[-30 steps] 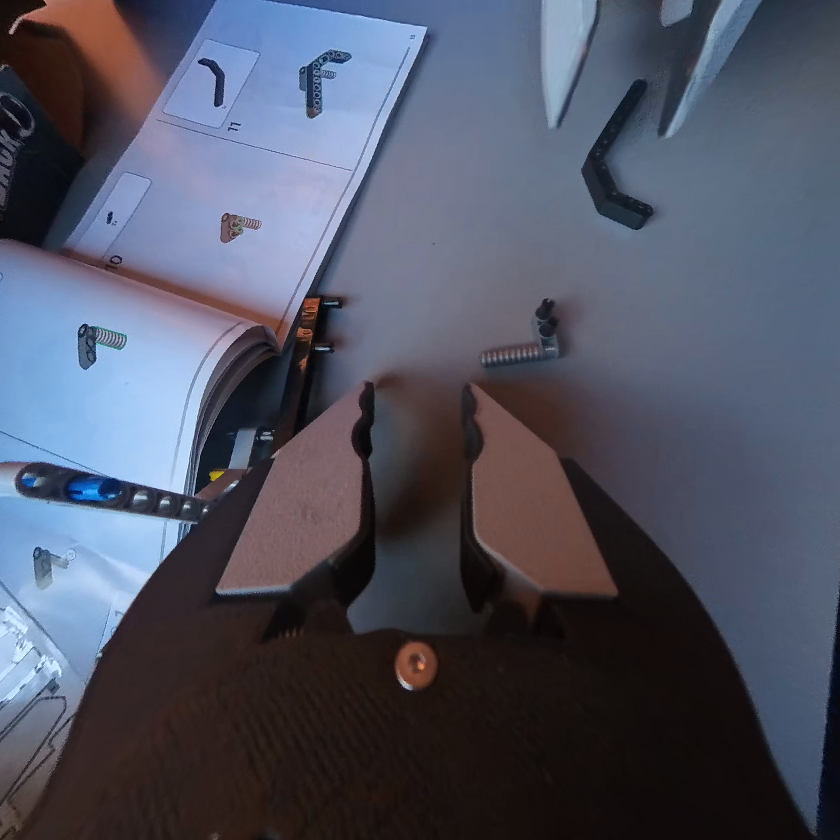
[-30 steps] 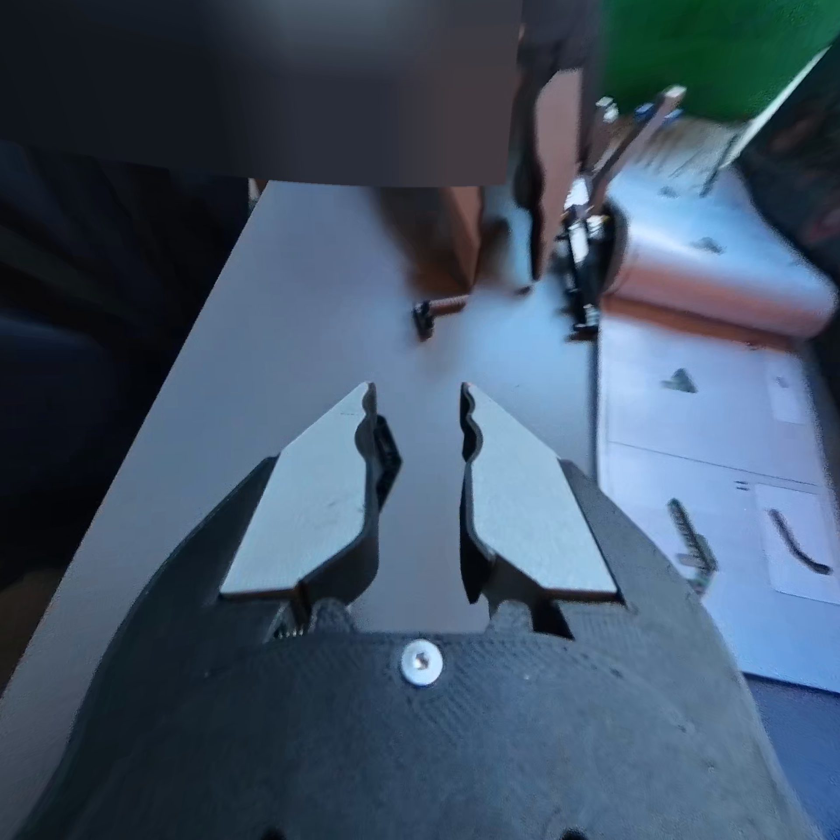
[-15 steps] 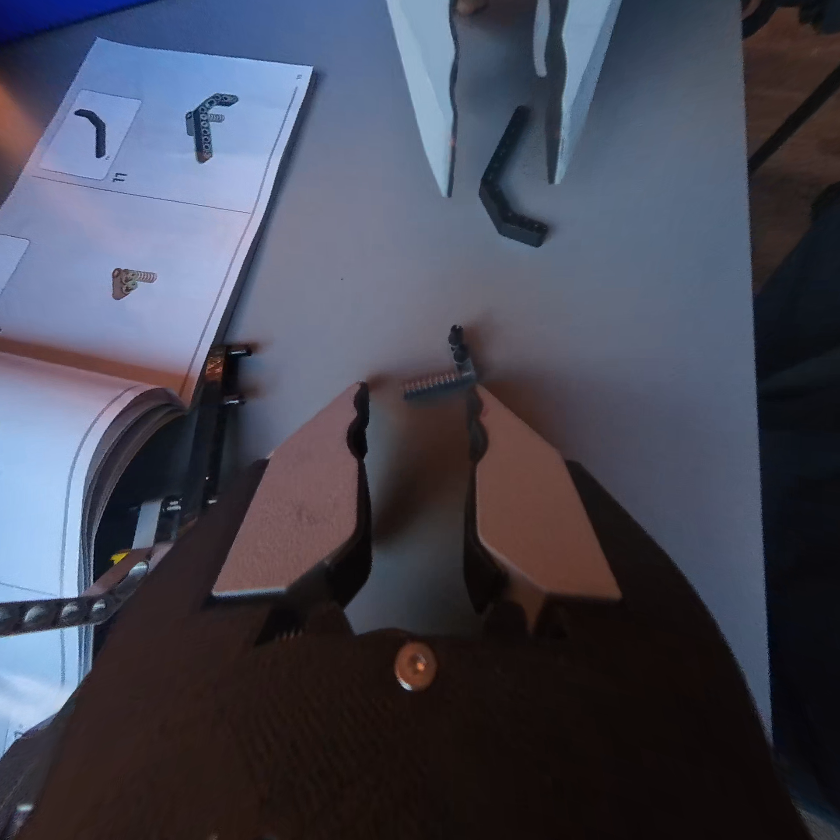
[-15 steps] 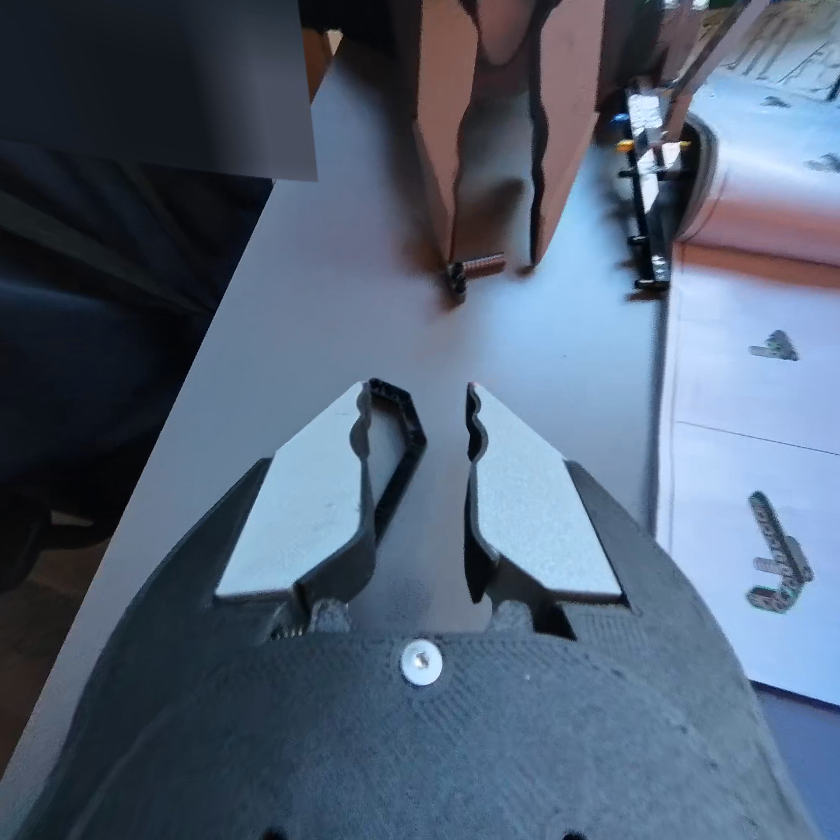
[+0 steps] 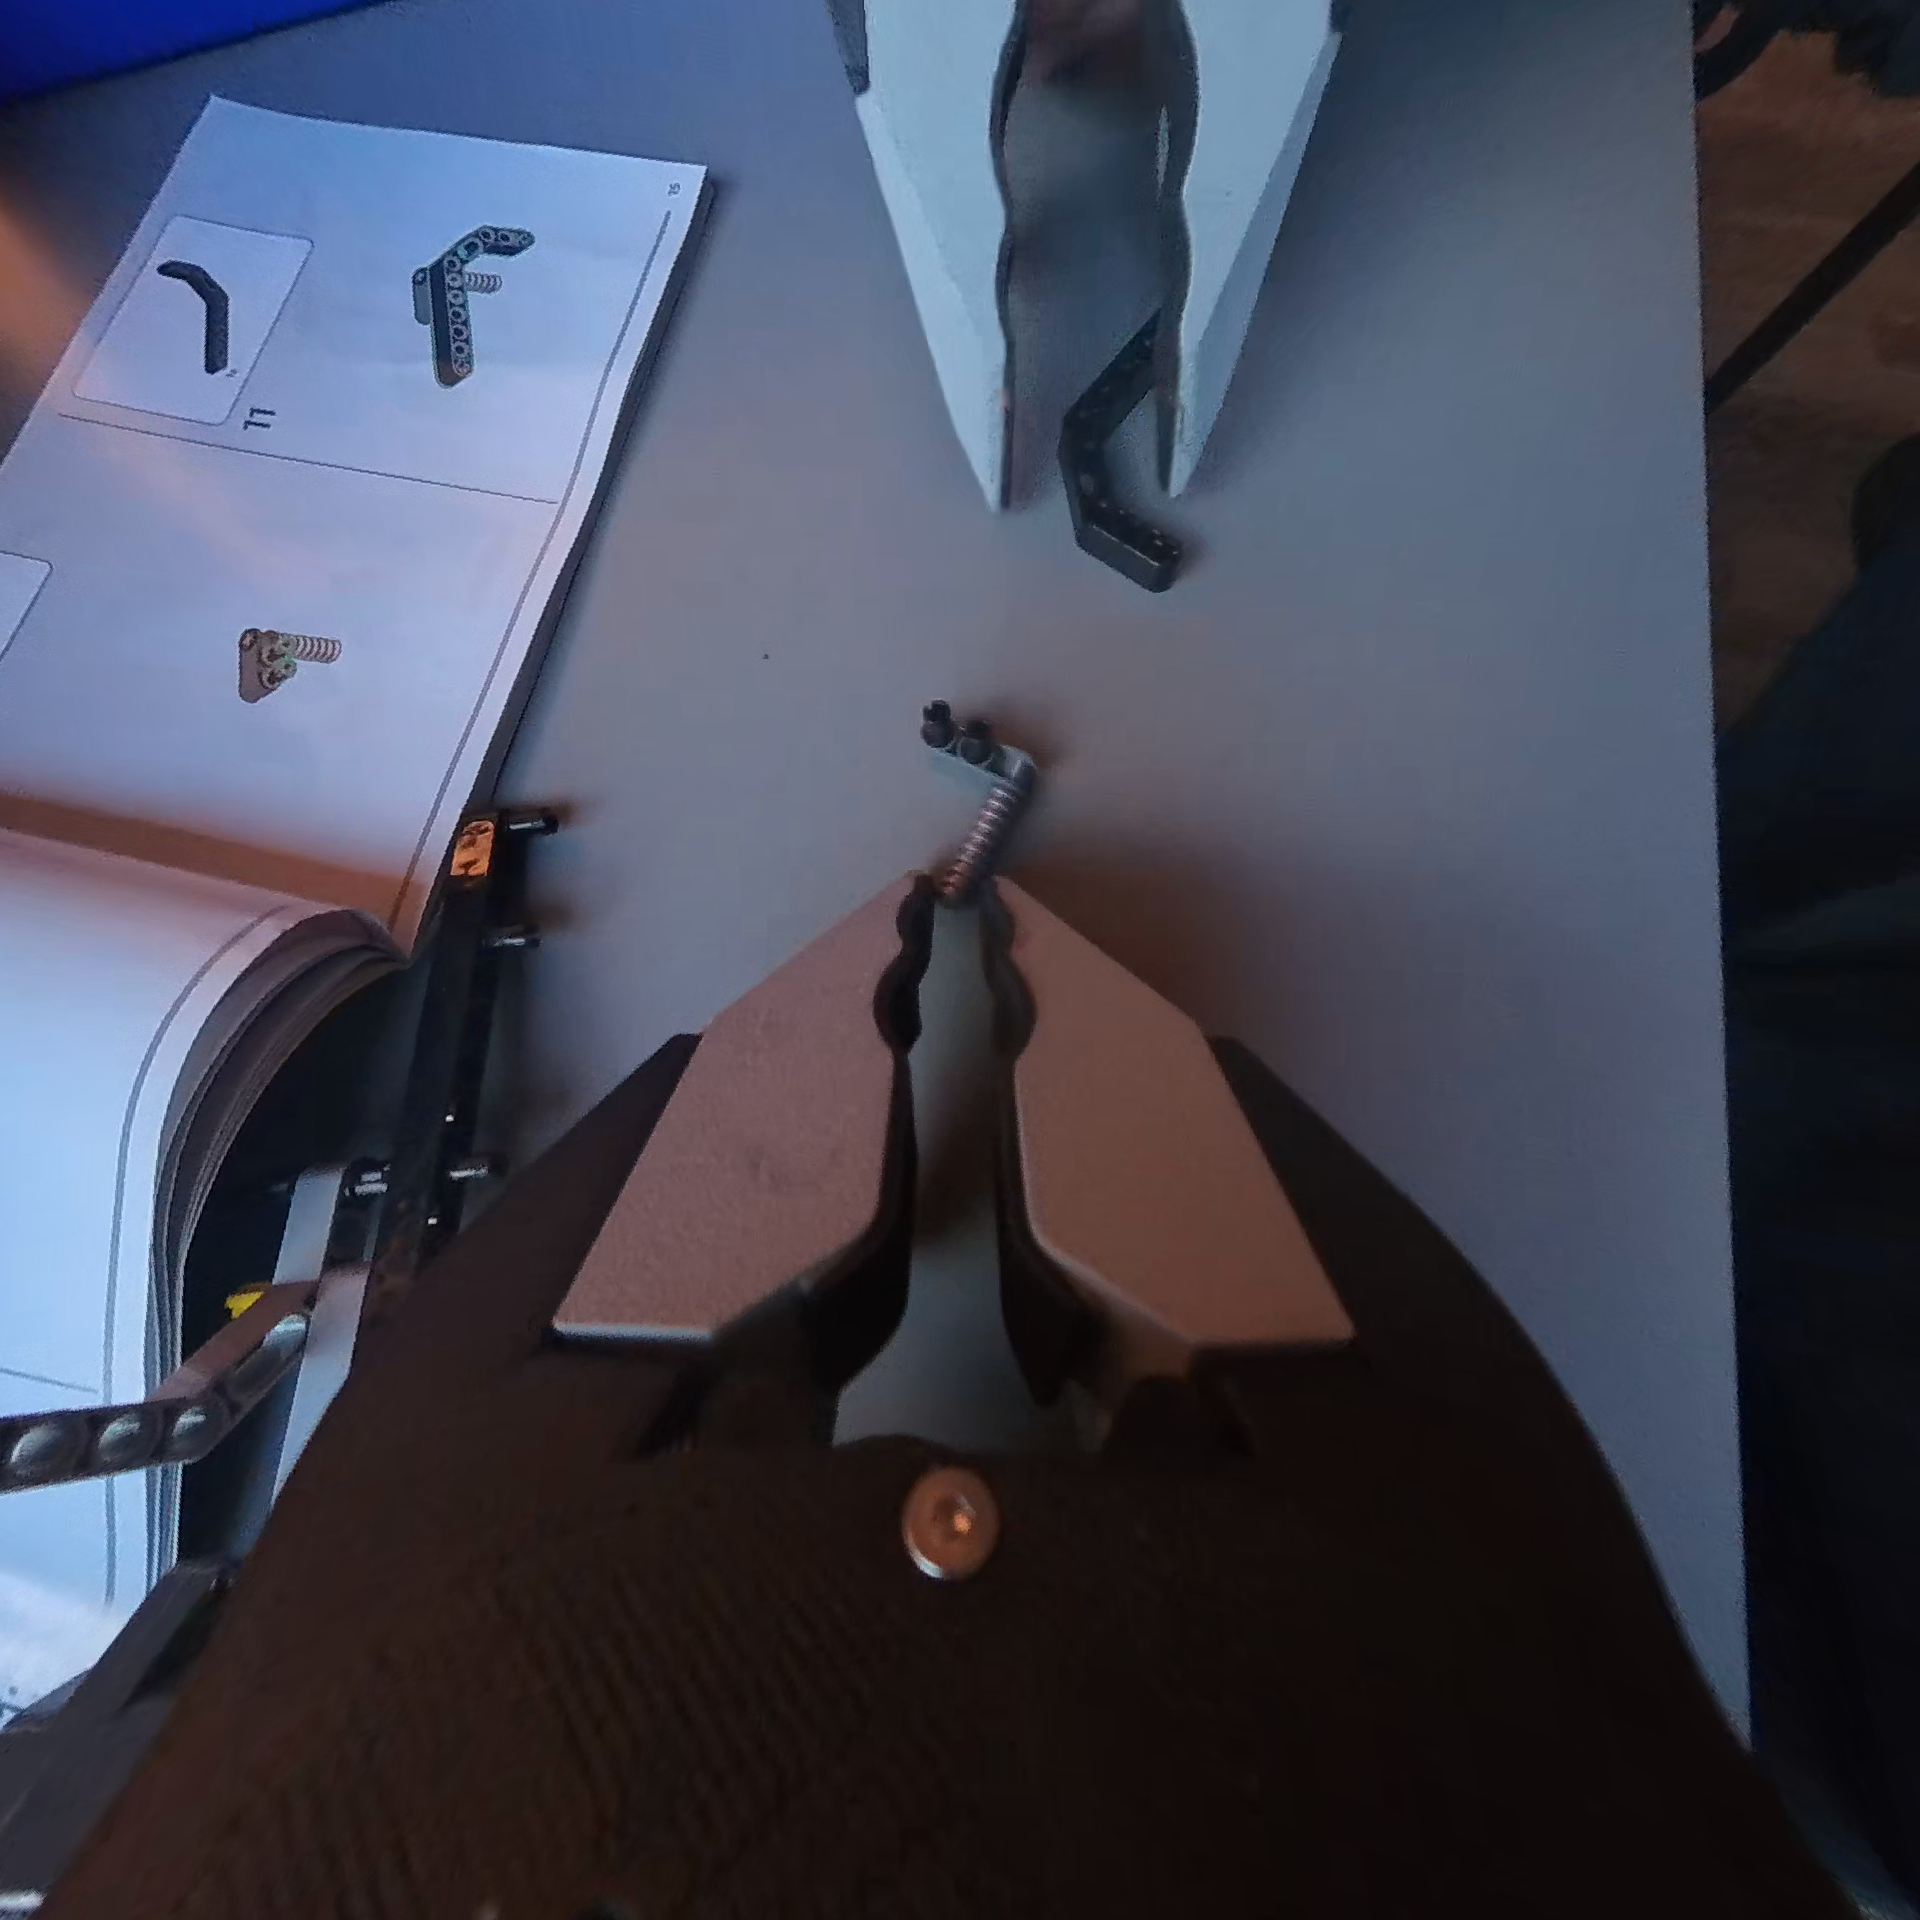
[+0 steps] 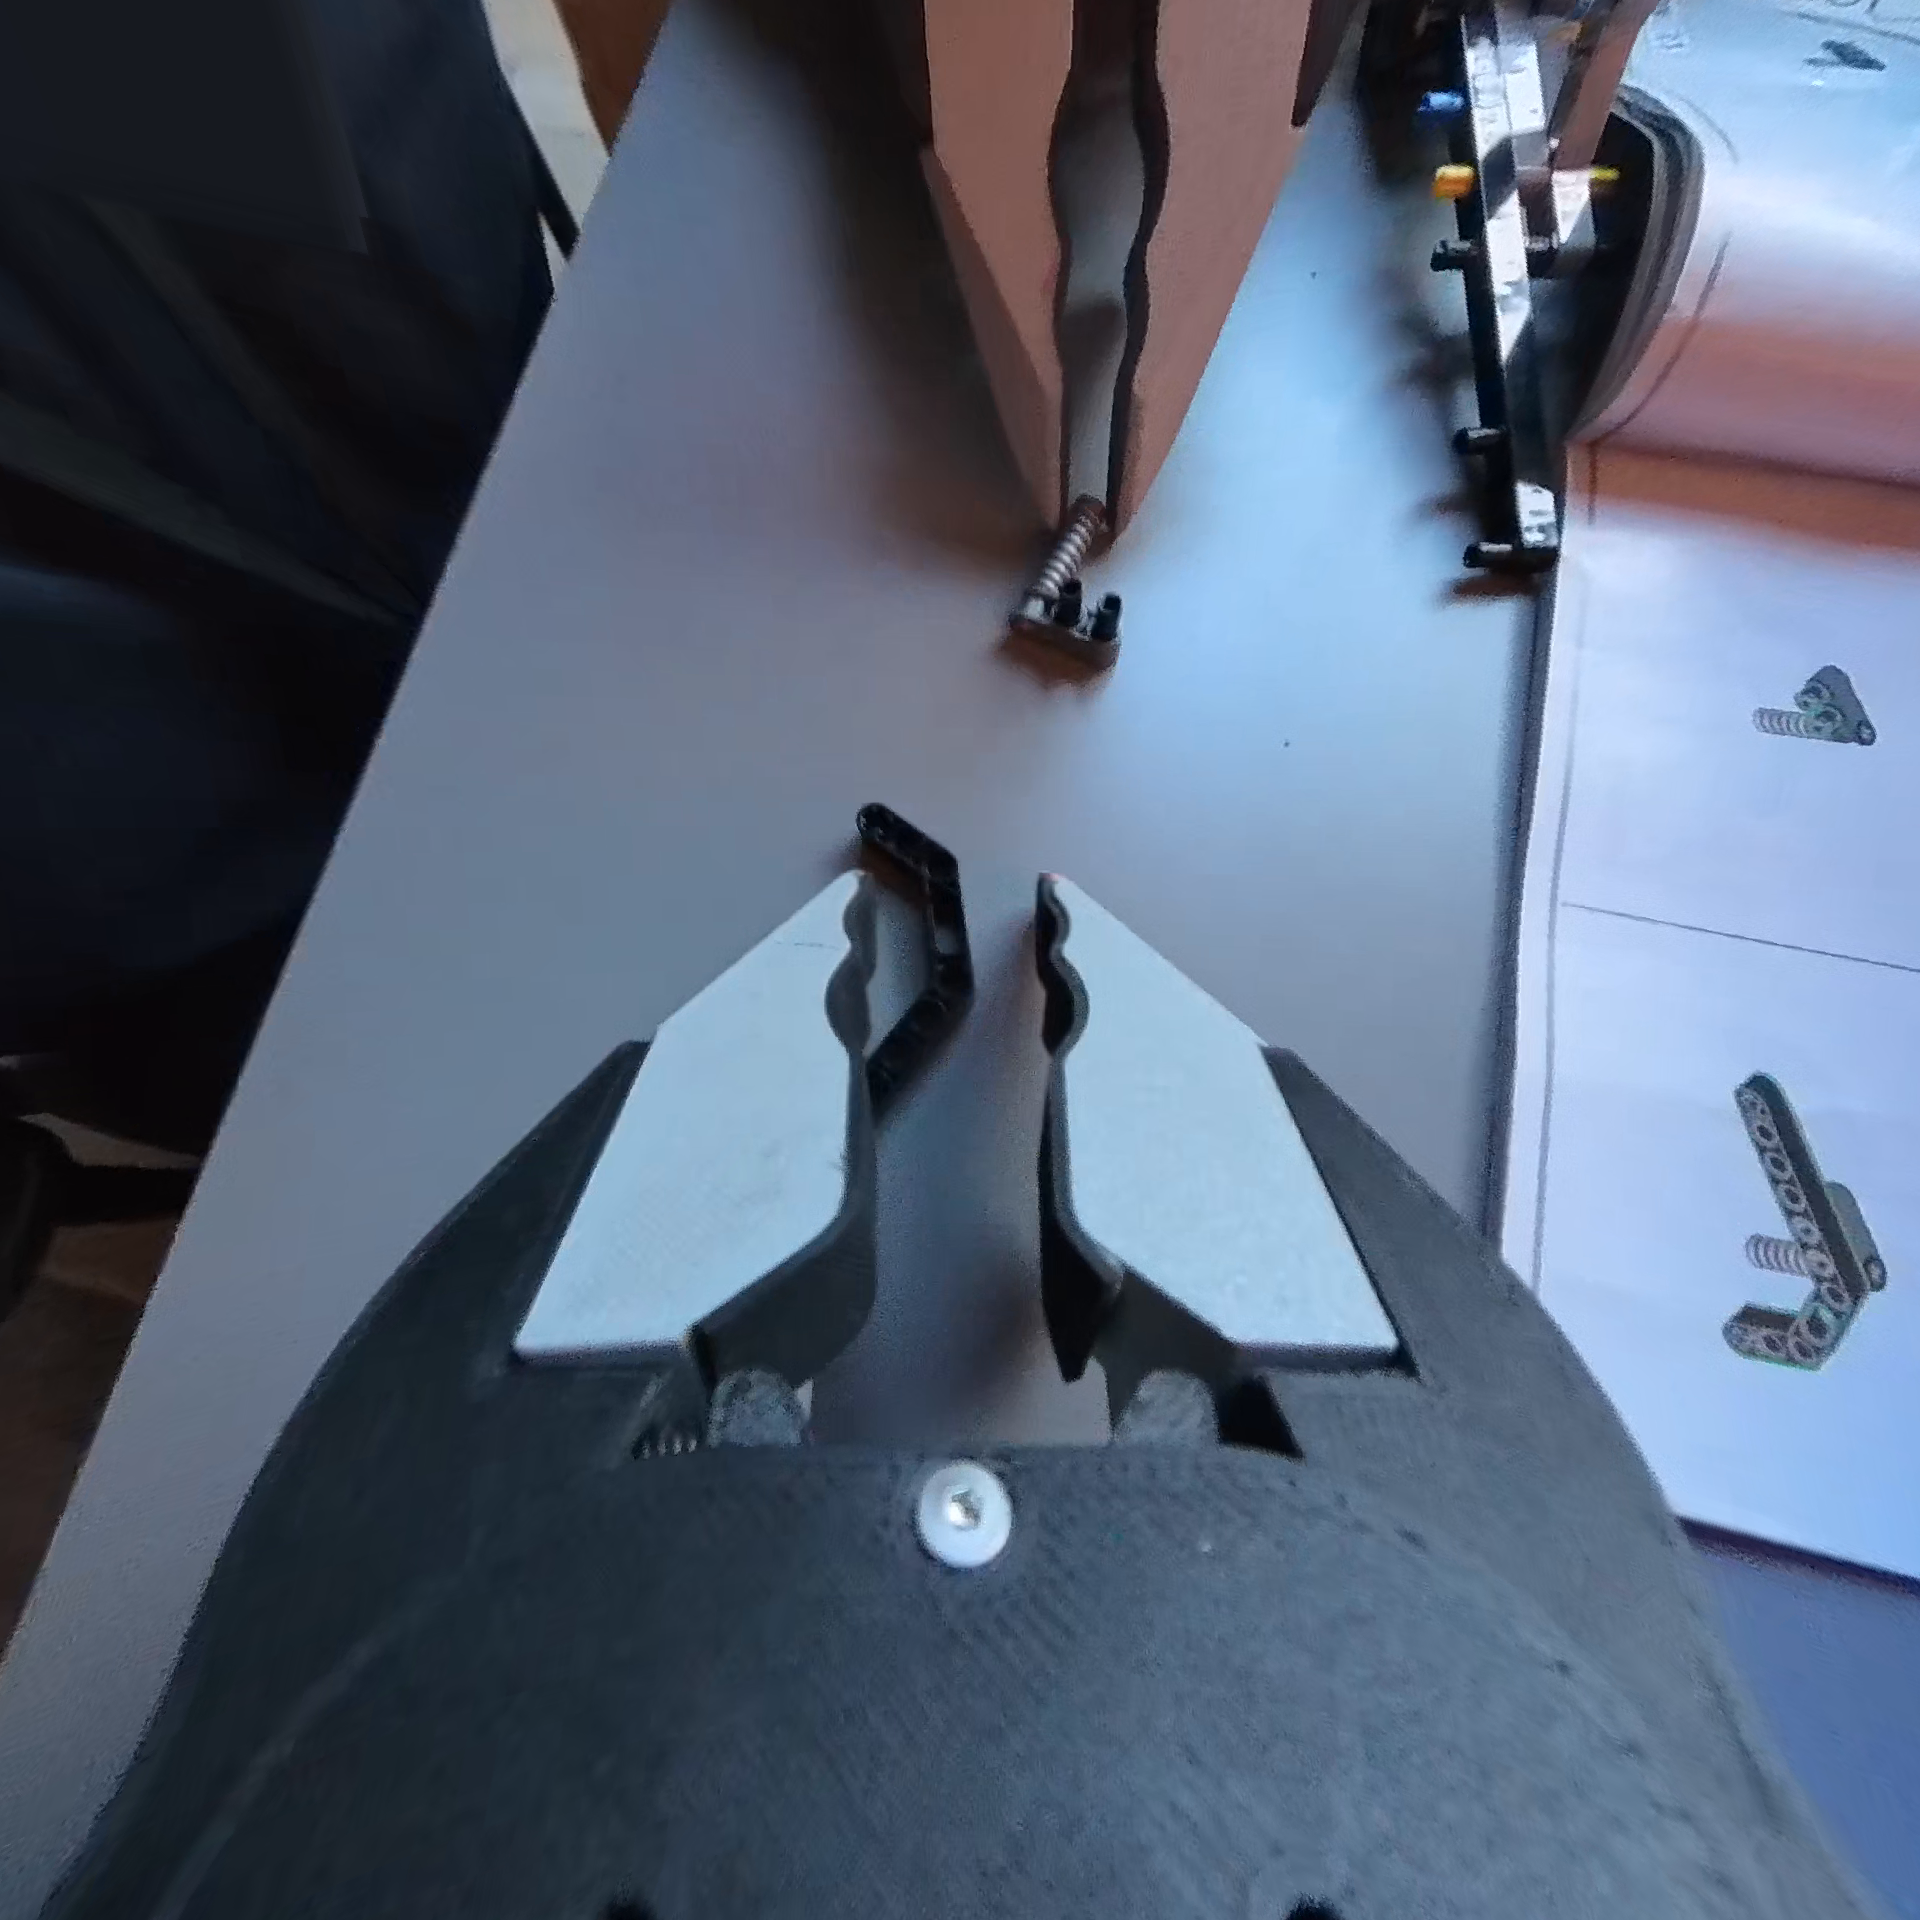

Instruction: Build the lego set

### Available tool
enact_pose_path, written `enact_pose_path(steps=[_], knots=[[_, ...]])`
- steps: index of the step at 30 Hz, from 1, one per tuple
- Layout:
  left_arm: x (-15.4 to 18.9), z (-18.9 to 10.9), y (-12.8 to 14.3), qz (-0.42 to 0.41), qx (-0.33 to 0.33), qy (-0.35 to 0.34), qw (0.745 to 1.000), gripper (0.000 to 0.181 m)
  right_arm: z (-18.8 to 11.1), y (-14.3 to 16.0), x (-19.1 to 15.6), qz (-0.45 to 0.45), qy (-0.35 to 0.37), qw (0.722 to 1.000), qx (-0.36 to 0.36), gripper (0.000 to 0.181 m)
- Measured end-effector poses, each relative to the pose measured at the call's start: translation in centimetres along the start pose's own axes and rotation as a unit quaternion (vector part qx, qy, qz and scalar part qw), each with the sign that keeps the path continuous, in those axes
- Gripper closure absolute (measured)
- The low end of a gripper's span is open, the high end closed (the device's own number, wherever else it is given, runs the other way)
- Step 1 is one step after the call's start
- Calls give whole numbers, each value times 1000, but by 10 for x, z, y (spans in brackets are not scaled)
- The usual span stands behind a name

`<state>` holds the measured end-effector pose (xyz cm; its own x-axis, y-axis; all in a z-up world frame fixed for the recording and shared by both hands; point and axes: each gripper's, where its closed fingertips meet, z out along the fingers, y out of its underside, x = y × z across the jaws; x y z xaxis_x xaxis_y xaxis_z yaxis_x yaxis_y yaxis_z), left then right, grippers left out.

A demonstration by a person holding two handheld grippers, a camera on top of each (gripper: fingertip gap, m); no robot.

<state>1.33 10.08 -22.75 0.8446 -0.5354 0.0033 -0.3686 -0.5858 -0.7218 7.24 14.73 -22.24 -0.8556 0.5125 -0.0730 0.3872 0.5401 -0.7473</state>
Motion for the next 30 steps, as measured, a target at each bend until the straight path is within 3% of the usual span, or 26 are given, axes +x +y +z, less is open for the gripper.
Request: enact_pose_path(steps=[1, 8, 16, 20, 23, 30], knots=[[0, 0, 0, 0, 0, -1, 1000, 175, -1, -4, 0, 2, 0, 1000, 12, 153], [-2, 2, -5, 0, 6, -17, 1000, 175, 10, -33, 20, 12, 64, 996, 66, 143], [-5, -7, -37, 4, 91, -54, 994, 175, 7, -50, 26, 35, 94, 991, 90, 140], [-9, -13, -46, 10, 117, -74, 990, 176, -9, -62, 26, 90, 61, 983, 147, 150], [-17, -22, -50, 14, 136, -101, 986, 175, -15, -54, 30, 118, 51, 982, 140, 151], [-32, -31, -58, -6, 162, -134, 978, 176, -8, -59, 34, 238, -18, 955, 174, 155]])
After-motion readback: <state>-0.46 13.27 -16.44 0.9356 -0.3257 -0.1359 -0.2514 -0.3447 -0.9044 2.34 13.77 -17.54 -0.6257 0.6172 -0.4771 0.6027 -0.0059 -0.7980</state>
